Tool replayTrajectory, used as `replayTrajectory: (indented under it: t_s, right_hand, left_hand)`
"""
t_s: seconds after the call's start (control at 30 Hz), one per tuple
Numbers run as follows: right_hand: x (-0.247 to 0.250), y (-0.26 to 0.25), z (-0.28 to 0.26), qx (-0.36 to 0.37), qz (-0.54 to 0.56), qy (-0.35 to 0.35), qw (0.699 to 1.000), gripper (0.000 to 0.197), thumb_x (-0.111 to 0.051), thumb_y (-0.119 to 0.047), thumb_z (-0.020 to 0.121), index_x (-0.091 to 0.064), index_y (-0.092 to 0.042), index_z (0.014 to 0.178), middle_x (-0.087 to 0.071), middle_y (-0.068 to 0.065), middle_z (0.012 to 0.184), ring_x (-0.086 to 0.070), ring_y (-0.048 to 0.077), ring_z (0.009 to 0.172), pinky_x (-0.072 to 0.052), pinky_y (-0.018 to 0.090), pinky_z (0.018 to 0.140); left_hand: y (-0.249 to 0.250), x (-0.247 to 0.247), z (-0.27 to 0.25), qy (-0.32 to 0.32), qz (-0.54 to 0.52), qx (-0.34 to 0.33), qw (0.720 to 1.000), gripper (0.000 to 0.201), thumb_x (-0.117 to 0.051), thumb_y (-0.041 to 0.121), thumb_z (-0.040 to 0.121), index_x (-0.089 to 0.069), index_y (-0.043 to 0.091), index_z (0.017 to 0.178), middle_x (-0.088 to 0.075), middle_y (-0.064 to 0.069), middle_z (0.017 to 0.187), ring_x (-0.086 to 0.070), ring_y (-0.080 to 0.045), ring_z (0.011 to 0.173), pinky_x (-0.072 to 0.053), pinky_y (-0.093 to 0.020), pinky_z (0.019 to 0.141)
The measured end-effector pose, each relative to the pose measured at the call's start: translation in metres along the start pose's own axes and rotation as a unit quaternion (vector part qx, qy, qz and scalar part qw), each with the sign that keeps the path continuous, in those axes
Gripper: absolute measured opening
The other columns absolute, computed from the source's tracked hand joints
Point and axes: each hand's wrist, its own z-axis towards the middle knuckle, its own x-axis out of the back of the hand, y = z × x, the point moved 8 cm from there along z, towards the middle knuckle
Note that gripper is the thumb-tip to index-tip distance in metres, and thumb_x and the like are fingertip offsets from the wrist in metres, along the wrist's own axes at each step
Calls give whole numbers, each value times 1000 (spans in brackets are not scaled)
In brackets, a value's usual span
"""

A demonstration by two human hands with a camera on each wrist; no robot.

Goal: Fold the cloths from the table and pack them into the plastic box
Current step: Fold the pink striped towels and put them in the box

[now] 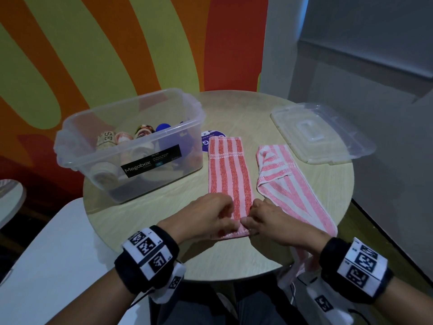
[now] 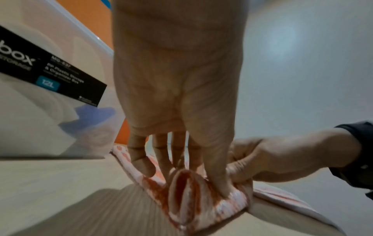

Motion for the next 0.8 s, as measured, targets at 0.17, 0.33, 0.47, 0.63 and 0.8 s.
replayTrajectory:
  t_s: [0.17,0.33,0.47,0.63,0.8]
  right_hand:
    - [14,-6,0,21,-49,75,996,28,-49,-49,100,-54,-22,94,-43,-5,101,-39,17,98,-33,37,81]
    - [5,-25,-14,136,-157,70,976,30,-51,-53,94,-55,-29,110,-47,-10,108,-39,14,100,-33,35,82]
    - [6,-22,-6,125,-152,100,975,10,-52,-30,100,-59,-23,102,-55,-4,104,-46,18,98,-29,36,78]
    - [13,-12,-7,50,-16,-28,998,23,-53,-37,103,-62,-18,110,-53,-3,110,-44,15,102,-37,38,91]
    - [15,-21,-8,95,-1,-9,995,23,-63,-31,97,-52,-21,115,-56,-4,103,-53,19,97,-46,41,85]
  left_hand:
    - [-5,-12,5,-22,-26,13,999,19,-60,26,103,-67,15,89,-59,4,92,-57,-11,82,-39,-18,65]
    - [-8,-4,6,42,0,17,999,19,-58,22,104,-60,17,85,-59,3,89,-58,-15,79,-49,-24,65]
    - [-2,-9,-5,30,4,5,1000,27,-61,48,99,-55,22,93,-54,8,95,-51,-10,83,-42,-25,65]
    - [-5,-19,-11,-24,-19,-15,999,25,-53,42,104,-62,22,92,-58,8,87,-54,-8,77,-37,-21,63]
    - [-18,-8,-2,12,-99,53,994,9,-53,29,106,-58,22,108,-61,5,104,-60,-7,85,-45,-19,66]
